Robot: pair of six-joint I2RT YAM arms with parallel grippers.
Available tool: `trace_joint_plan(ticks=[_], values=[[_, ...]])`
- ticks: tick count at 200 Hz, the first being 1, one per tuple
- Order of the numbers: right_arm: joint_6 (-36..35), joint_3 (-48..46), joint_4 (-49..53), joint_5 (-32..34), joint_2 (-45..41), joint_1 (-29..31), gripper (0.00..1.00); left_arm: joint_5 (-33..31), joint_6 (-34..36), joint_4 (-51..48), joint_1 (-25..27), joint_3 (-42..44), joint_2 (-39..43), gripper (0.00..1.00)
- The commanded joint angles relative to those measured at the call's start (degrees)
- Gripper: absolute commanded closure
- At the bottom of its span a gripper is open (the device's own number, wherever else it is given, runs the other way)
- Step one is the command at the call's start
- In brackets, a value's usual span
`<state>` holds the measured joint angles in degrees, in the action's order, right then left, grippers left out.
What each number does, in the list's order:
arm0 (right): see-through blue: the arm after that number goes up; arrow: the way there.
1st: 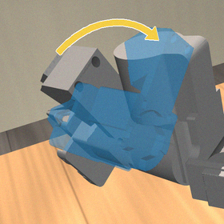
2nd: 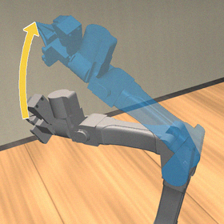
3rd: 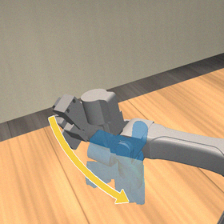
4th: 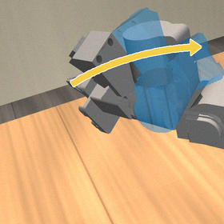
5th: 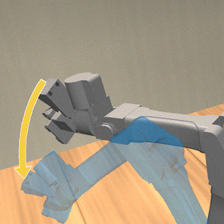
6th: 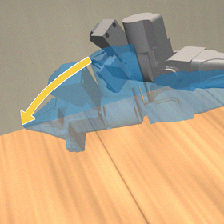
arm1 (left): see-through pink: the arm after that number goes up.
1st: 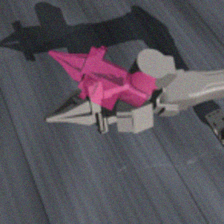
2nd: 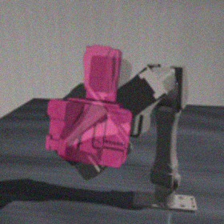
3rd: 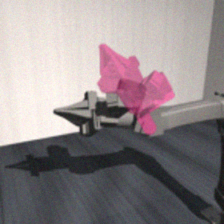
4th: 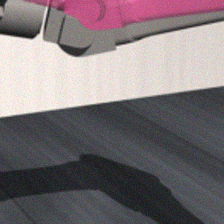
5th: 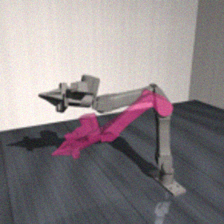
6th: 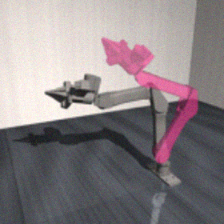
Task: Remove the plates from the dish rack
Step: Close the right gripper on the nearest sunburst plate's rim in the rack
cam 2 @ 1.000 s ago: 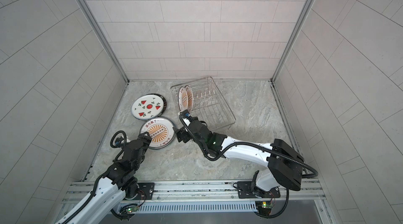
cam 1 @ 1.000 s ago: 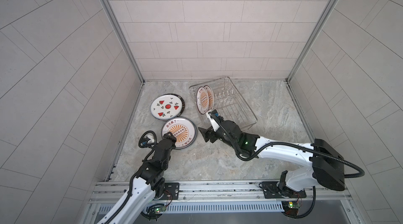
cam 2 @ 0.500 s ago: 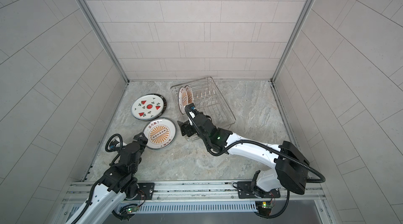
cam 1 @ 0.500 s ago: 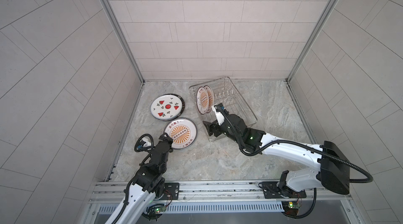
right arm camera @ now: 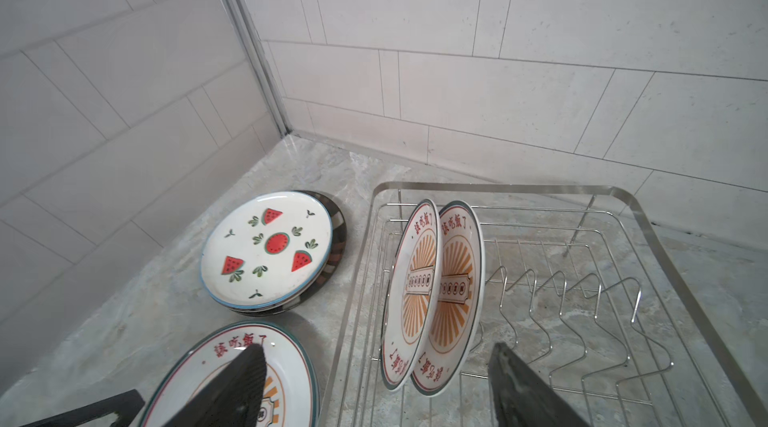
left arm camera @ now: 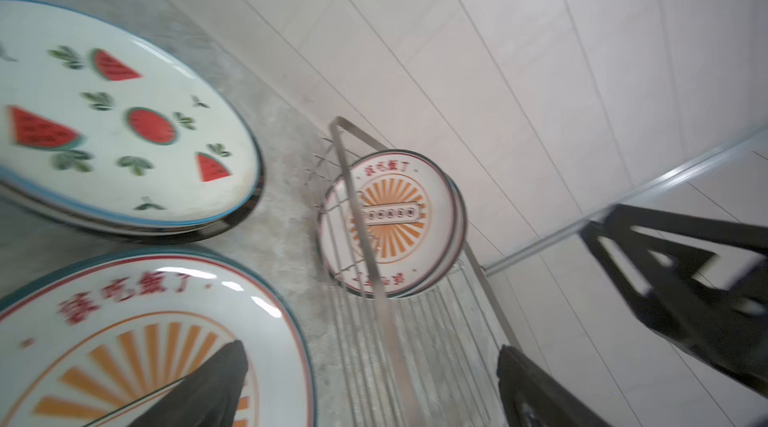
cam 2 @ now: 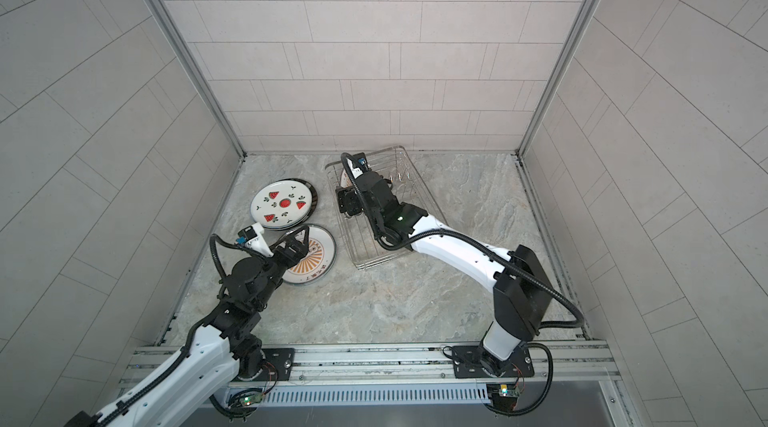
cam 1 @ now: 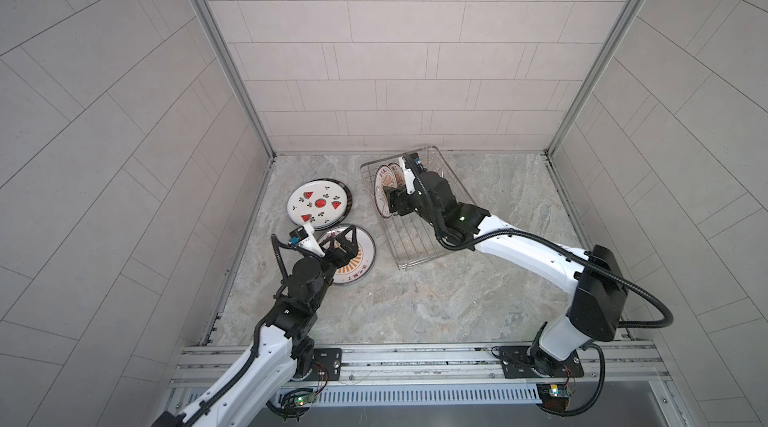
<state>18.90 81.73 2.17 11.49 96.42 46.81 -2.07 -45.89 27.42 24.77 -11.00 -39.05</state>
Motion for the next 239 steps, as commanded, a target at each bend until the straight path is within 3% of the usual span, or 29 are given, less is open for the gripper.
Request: trace_joint_plan(ticks=[1,35,81,127,169,239], values=[[-1.5,7.0,8.0,5.3,5.5,-0.4,0.20,11.2,5.8,16.8,0.0,-1.3,-8.5,0.00],[-1.9,17.6,13.9,11.2,14.7,-0.7,0.31,11.0,6.5,22.1,0.0,-1.9,-15.6,0.00],[-1.6,28.6,20.2,15.9,23.9,-1.4,0.55,9.6,7.5,22.3,0.1,0.2,-13.4,0.00],[-0.8,32.0,21.7,18.5,27.6,-2.2,0.59,9.2,7.0,20.4,0.1,2.3,-9.5,0.00],[1.1,34.7,22.8,11.3,30.9,-3.9,0.72,9.1,6.8,18.5,0.0,2.4,-8.8,0.00],[3.3,43.2,28.6,18.5,37.8,-3.7,0.82,9.2,6.3,18.6,0.0,3.5,-8.6,0.00]])
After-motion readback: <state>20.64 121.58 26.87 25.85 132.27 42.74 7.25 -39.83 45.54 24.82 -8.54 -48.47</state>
